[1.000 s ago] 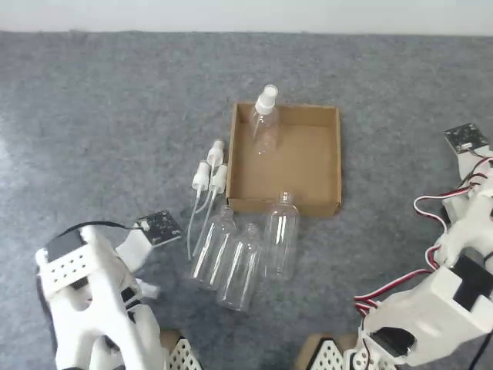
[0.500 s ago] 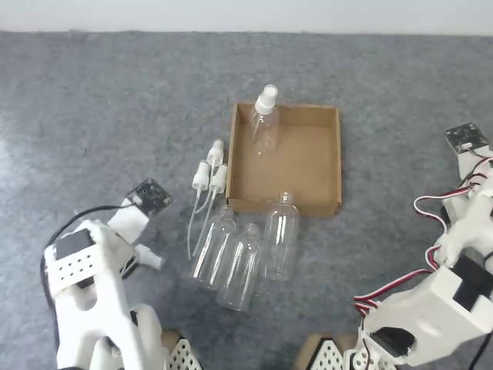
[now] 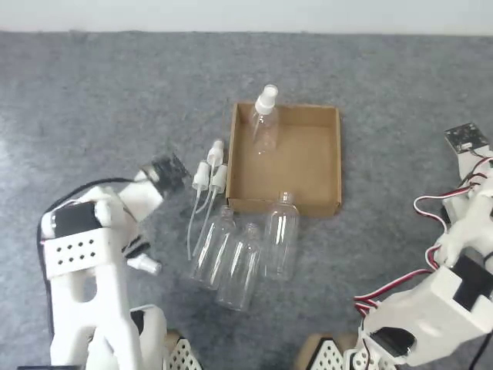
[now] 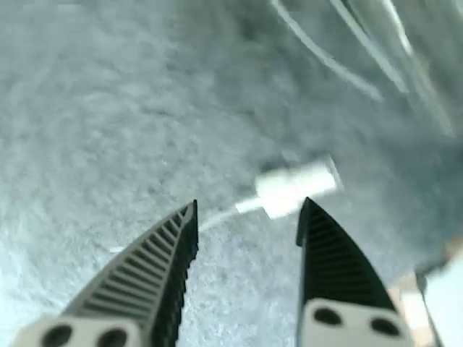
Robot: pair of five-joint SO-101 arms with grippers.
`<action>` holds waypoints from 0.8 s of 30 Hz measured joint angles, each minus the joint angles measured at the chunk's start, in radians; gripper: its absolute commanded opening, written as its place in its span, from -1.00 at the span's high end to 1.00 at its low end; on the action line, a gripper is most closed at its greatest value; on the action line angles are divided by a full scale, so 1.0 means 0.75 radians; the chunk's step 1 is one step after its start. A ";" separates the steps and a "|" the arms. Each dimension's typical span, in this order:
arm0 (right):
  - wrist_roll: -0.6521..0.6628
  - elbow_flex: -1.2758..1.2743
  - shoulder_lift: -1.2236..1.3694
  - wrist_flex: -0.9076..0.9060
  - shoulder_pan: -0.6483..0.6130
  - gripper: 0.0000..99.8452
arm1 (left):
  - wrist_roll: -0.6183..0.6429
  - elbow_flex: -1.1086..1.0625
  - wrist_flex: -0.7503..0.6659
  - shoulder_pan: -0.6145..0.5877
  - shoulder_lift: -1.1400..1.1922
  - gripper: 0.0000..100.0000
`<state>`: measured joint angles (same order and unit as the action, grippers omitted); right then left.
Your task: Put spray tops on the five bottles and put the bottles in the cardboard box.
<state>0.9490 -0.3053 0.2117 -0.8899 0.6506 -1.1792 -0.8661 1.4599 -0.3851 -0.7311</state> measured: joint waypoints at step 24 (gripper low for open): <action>0.002 0.020 0.004 -0.063 -0.025 0.99 | -0.200 -0.440 -0.495 -0.104 0.000 0.46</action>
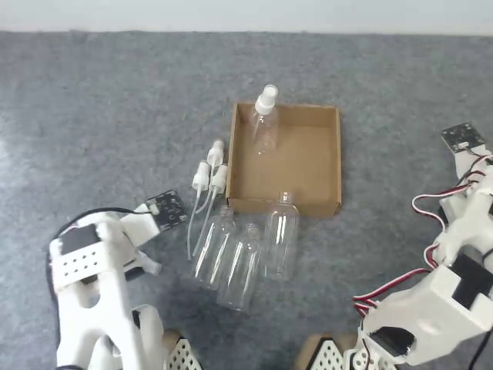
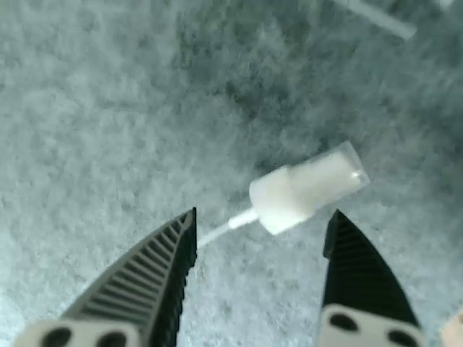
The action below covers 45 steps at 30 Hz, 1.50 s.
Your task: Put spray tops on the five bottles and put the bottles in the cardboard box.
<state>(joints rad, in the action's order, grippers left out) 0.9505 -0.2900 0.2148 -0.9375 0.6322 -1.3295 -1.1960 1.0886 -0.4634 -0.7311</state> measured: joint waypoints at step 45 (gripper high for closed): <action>0.000 0.000 0.000 -0.004 -0.002 0.99 | 0.417 -0.164 -0.147 0.180 -0.002 0.98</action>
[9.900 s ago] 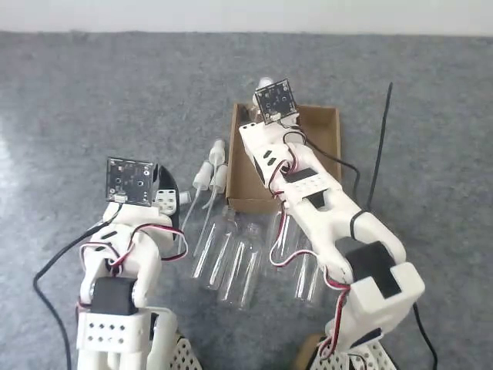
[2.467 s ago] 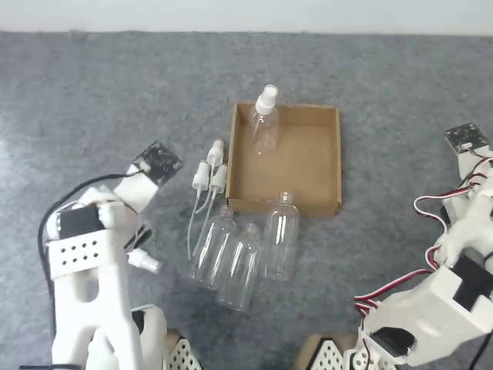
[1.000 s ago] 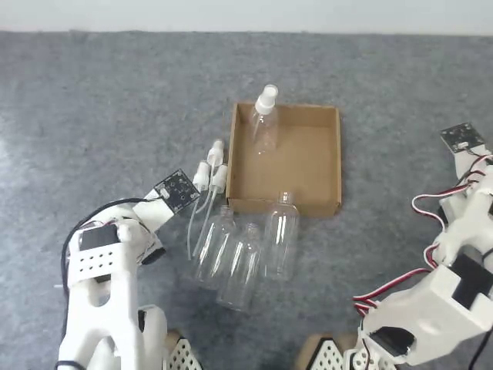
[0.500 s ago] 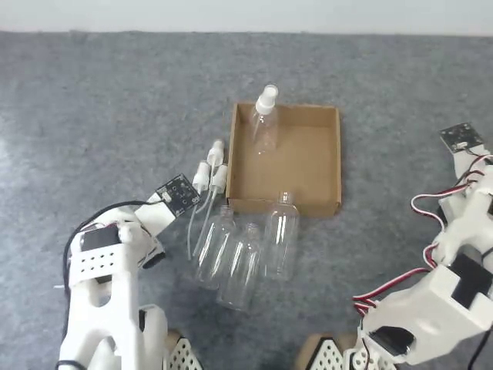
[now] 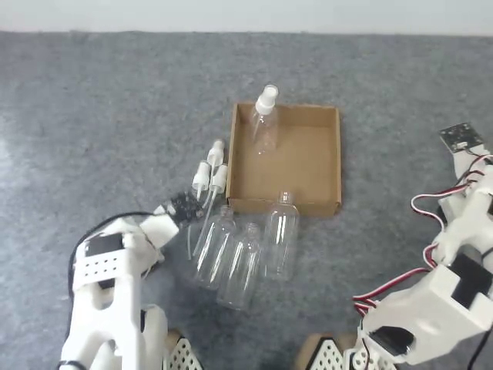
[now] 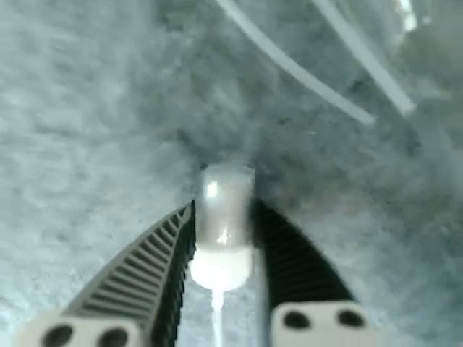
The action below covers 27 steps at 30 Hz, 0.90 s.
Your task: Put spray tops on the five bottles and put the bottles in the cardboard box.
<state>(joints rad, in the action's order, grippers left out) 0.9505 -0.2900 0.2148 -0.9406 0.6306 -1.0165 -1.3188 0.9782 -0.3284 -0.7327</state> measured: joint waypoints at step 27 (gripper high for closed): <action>0.000 0.000 0.000 -0.006 0.000 0.99 | -0.092 1.031 0.685 -0.078 0.841 0.56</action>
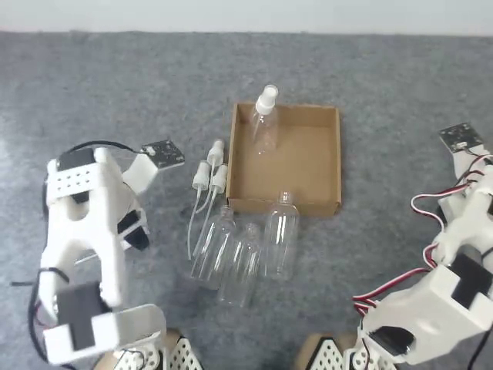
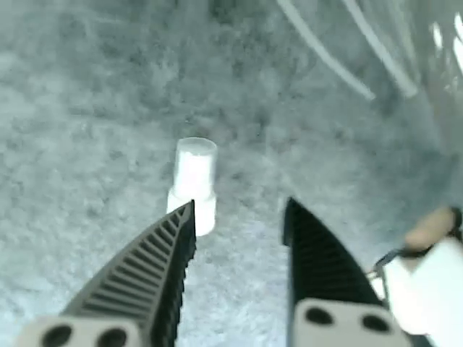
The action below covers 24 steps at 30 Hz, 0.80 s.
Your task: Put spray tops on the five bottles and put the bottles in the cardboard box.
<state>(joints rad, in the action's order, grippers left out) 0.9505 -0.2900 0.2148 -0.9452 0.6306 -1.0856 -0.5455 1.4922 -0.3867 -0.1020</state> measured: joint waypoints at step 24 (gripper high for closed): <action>0.000 0.000 0.000 0.000 0.000 0.99 | 0.231 0.194 -0.262 -0.002 0.348 0.98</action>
<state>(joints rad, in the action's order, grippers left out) 0.9505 -0.2900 0.2148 -0.9452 0.6306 -0.9122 -0.3997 1.2958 -0.3882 0.1588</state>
